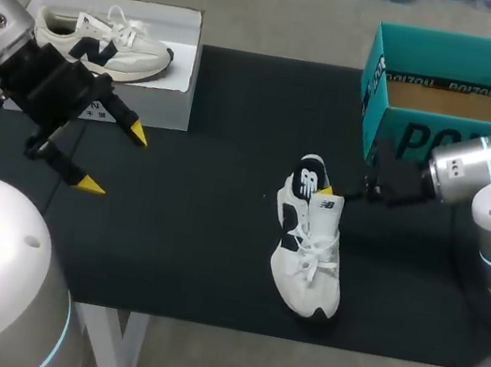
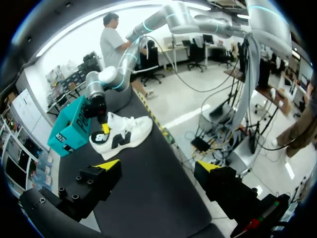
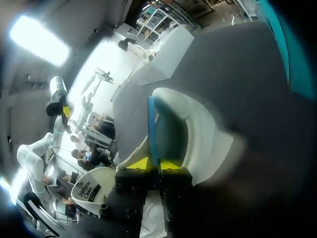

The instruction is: Take the shoe out of the shoebox, open the shoe tongue, remove and reinsert the insole, then place the shoe into the shoebox

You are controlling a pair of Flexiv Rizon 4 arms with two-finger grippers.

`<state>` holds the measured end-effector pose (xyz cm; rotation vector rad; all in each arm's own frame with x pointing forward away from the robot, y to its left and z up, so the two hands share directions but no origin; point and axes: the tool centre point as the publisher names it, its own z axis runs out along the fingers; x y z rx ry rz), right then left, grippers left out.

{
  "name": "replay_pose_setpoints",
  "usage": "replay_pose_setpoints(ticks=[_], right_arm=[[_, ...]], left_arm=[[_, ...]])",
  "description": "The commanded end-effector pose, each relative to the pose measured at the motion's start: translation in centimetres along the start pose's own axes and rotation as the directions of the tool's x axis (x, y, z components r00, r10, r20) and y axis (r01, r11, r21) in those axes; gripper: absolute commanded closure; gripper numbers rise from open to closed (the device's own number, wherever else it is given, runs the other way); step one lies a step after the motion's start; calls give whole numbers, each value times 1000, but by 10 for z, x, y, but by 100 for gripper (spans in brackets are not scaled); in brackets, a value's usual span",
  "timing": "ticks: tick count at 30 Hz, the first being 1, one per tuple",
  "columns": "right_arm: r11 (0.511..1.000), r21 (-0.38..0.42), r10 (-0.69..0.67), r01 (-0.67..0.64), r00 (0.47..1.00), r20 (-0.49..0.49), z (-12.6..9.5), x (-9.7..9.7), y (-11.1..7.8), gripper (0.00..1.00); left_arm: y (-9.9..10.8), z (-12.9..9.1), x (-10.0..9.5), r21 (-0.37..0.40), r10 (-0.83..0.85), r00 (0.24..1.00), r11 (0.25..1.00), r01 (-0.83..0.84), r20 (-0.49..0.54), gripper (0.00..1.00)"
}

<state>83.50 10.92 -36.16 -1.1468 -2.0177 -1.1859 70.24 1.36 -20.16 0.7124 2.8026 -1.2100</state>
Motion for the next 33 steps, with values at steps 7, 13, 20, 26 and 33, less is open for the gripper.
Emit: replay_pose_setpoints(ticks=[7, 13, 20, 26, 33], right_arm=[[999, -18, -33, 33, 999, 28, -8, 0, 25, 63], [999, -8, -45, 45, 998, 42, -8, -3, 32, 75], [999, -8, -41, 42, 998, 57, -10, -7, 30, 100], [1000, 0, -28, 28, 998, 56, -8, -4, 16, 100], [1000, 21, -11, 10, 999, 44, -1, -1, -1, 100]], left_arm=[[0, -1, 0, -3, 0, 1000, 1000, 0, -2, 0], [0, -1, 0, -3, 0, 1000, 1000, 0, -2, 0], [0, -1, 0, -3, 0, 1000, 1000, 0, -2, 0], [0, -1, 0, -3, 0, 1000, 1000, 0, -2, 0], [0, -1, 0, -3, 0, 1000, 1000, 0, -2, 0]])
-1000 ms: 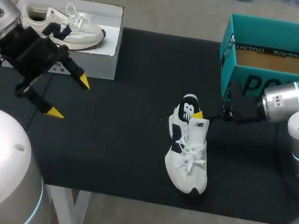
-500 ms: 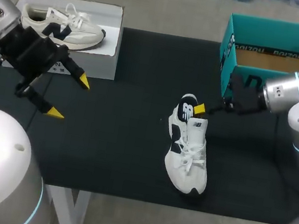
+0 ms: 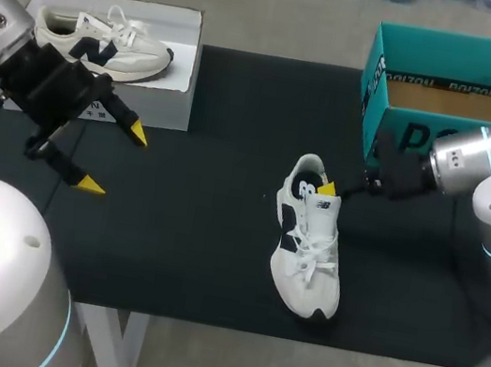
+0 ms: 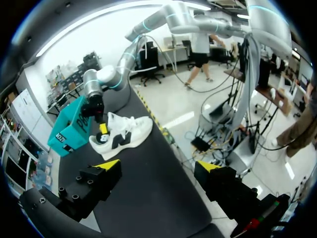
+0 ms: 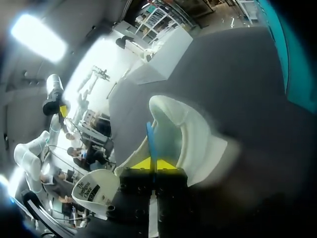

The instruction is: Take the shoe out of the shoebox, open the shoe tongue, remove and reinsert the insole, then place the shoe into the shoebox

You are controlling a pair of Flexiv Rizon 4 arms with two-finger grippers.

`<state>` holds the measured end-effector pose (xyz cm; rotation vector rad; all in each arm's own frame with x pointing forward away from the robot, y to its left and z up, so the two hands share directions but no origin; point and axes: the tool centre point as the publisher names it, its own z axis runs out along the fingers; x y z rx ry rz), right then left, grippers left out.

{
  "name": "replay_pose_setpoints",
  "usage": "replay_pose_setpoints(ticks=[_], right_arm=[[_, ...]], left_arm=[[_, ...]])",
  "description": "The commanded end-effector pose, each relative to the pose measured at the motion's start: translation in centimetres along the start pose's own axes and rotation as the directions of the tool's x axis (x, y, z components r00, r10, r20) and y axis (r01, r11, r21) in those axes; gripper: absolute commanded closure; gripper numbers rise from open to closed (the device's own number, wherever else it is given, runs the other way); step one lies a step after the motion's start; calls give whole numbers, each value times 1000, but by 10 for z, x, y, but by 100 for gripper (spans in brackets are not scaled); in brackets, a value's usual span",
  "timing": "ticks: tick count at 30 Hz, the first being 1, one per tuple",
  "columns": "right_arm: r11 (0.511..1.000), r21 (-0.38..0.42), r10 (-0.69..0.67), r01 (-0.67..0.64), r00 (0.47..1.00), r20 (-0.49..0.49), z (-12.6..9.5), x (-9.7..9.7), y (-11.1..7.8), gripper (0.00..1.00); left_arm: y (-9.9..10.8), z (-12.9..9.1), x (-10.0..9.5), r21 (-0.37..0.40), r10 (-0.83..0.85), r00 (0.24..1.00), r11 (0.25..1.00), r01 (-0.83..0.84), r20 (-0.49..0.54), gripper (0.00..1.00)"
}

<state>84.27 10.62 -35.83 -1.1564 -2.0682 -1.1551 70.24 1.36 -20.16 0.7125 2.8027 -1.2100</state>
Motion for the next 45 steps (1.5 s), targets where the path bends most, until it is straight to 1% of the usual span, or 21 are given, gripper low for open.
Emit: replay_pose_setpoints(ticks=[1, 4, 9, 10, 11, 12, 17, 25, 28, 32, 33, 35, 39, 42, 45], right_arm=[[1000, 5, 8, -8, 1000, 1, 5, 2, -10, 100], [1000, 19, 12, -12, 1000, -3, 11, 1, -12, 100], [999, 38, 19, -19, 1000, 6, 17, -2, -10, 100], [999, 36, 21, -21, 1000, 9, 16, -1, -7, 71], [999, 31, 21, -22, 1000, 16, 15, 0, -5, 51], [1000, 26, 16, -17, 1000, 20, 13, 1, -3, 0], [1000, 8, -29, 29, 999, 25, 3, 9, 12, 0], [997, -16, -73, 74, 995, 61, -14, 14, 33, 0], [997, -40, -63, 67, 993, 98, -23, 14, 40, 0], [999, -29, 23, -17, 975, 220, -32, 23, 47, 0], [999, -10, 39, -37, 958, 284, -32, 27, 47, 0], [996, -22, 91, -88, 939, 332, -31, 33, 45, 0], [990, 0, 121, -141, 852, 509, -30, 46, 40, 0], [989, 6, 113, -147, 788, 605, -30, 56, 38, 0], [989, 21, 96, -146, 745, 660, -31, 63, 36, 0]], left_arm=[[0, -1, 0, -3, 0, 1000, 1000, 0, -2, 0], [0, -1, 0, -3, 0, 1000, 1000, 0, -2, 0], [0, -1, 0, -3, 0, 1000, 1000, 0, -2, 0], [0, -1, 0, -3, 0, 1000, 1000, 0, -2, 0], [0, -1, 0, -3, 0, 1000, 1000, 0, -2, 0], [0, -1, 0, -3, 0, 1000, 1000, 0, -2, 0], [0, -1, 0, -3, 0, 1000, 1000, 0, -2, 0], [0, -1, 0, -3, 0, 1000, 1000, 0, -2, 0], [0, -1, 0, -3, 0, 1000, 1000, 0, -2, 0], [0, -1, 0, -3, 0, 1000, 1000, 0, -2, 0], [0, -1, 0, -3, 0, 1000, 1000, 0, -2, 0], [0, -1, 0, -3, 0, 1000, 1000, 0, -2, 0], [0, -1, 0, -3, 0, 1000, 1000, 0, -2, 0], [0, -1, 0, -3, 0, 1000, 1000, 0, -2, 0], [0, -1, 0, -3, 0, 1000, 1000, 0, -2, 0]])
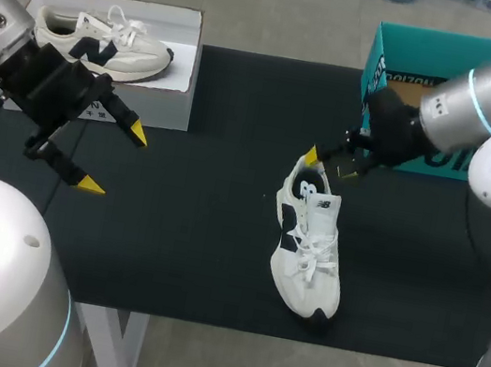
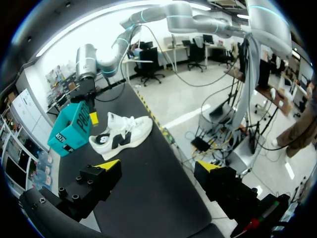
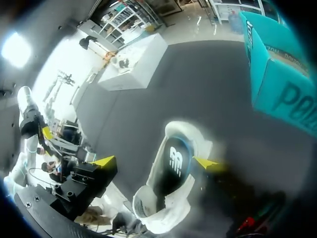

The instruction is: Take the shoe out of the shoebox, open the shoe tongue, remove and reinsert the insole, then place the shoe into the shoebox

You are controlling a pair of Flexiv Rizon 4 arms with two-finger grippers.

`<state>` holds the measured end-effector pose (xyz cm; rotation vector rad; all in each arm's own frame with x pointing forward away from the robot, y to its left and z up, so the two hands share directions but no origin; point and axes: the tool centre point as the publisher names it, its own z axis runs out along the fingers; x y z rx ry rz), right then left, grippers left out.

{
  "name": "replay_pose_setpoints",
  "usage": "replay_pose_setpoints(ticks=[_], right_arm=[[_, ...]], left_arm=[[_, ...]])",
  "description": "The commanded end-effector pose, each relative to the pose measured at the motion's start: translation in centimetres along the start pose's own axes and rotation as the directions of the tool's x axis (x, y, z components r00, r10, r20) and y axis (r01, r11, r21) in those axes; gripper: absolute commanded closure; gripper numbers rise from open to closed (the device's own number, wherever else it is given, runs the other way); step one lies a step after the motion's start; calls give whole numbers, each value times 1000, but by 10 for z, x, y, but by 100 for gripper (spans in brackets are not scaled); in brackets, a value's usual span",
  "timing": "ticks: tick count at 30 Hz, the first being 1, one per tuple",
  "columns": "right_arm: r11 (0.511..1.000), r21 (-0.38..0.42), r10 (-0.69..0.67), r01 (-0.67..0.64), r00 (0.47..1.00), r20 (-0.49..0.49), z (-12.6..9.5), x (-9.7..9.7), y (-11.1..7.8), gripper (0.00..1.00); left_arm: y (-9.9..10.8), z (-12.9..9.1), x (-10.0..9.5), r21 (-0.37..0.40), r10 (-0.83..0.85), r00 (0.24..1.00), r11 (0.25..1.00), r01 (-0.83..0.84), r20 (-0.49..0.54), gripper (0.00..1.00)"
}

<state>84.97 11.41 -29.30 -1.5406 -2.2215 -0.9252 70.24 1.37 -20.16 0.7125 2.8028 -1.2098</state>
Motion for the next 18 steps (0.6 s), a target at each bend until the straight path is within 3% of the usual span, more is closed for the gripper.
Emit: replay_pose_setpoints(ticks=[1, 7, 8, 9, 10, 12, 13, 18], right_arm=[[999, 37, 1, -16, 925, 381, -9, 14, -3, 0], [996, 84, -29, -12, 882, 470, -5, 13, -7, 0], [996, 85, -30, -11, 885, 466, -5, 13, -6, 5], [996, 88, -28, -14, 886, 464, -4, 12, -6, 23], [995, 97, -35, -12, 880, 473, -4, 11, -6, 51], [995, 102, -39, -11, 879, 475, -1, 10, -4, 73], [993, 114, -49, -8, 872, 487, 1, 11, -3, 100], [991, 132, -61, -6, 868, 493, 12, 9, 1, 100]], left_arm=[[0, 0, 0, -3, 0, 1000, 1000, 0, -2, 0], [0, 0, 0, -3, 0, 1000, 1000, 0, -2, 0], [0, 0, 0, -3, 0, 1000, 1000, 0, -2, 0], [0, 0, 0, -3, 0, 1000, 1000, 0, -2, 0], [0, 0, 0, -3, 0, 1000, 1000, 0, -2, 0], [0, 0, 0, -3, 0, 1000, 1000, 0, -2, 0], [0, 0, 0, -3, 0, 1000, 1000, 0, -2, 0], [0, 0, 0, -3, 0, 1000, 1000, 0, -2, 0]])
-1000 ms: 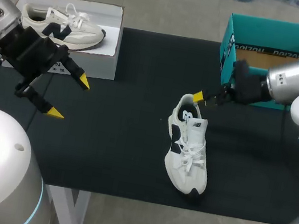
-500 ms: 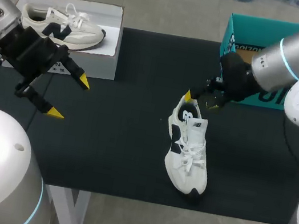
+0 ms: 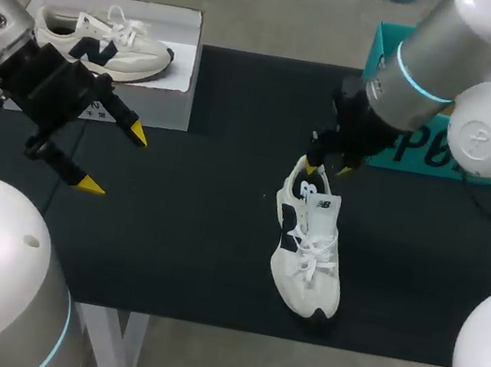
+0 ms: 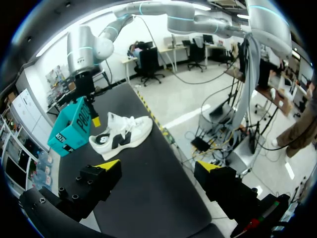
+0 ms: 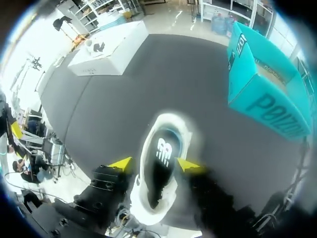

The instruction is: Take the shoe out of the shoebox, open the shoe tongue, remove and reinsert the insole, then place the shoe into the shoebox

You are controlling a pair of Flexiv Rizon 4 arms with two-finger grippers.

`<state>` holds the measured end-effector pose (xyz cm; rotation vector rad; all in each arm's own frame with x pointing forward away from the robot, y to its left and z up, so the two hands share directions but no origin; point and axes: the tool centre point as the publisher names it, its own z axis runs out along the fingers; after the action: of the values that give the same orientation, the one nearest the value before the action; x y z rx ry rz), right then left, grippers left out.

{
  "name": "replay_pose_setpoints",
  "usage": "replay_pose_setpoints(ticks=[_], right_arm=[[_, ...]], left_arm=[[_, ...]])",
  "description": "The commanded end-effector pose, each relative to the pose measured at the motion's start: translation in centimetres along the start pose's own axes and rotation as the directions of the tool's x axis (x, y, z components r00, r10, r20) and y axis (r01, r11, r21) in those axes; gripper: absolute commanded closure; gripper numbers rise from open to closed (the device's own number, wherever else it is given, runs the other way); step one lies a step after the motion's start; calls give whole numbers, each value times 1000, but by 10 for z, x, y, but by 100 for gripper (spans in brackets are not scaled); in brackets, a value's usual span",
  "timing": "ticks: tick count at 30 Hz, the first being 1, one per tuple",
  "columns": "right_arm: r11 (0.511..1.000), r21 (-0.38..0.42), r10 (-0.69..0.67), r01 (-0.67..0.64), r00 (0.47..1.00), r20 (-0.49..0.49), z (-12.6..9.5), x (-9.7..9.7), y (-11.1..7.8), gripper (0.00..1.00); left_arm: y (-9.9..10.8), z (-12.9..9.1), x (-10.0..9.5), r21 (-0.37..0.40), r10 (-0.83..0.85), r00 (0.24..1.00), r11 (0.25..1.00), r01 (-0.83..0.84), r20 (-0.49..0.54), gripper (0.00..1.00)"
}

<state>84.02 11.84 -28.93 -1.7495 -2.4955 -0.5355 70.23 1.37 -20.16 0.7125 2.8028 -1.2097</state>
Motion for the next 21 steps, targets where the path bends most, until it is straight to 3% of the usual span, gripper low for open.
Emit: replay_pose_setpoints(ticks=[1, 21], right_arm=[[1000, 18, 2, -5, 989, 147, 13, 4, 9, 100], [995, 76, 52, -61, 991, 122, 78, -17, 3, 100]], left_arm=[[0, 0, 0, -3, 0, 1000, 1000, 0, -2, 0], [0, 0, 0, -3, 0, 1000, 1000, 0, -2, 0]])
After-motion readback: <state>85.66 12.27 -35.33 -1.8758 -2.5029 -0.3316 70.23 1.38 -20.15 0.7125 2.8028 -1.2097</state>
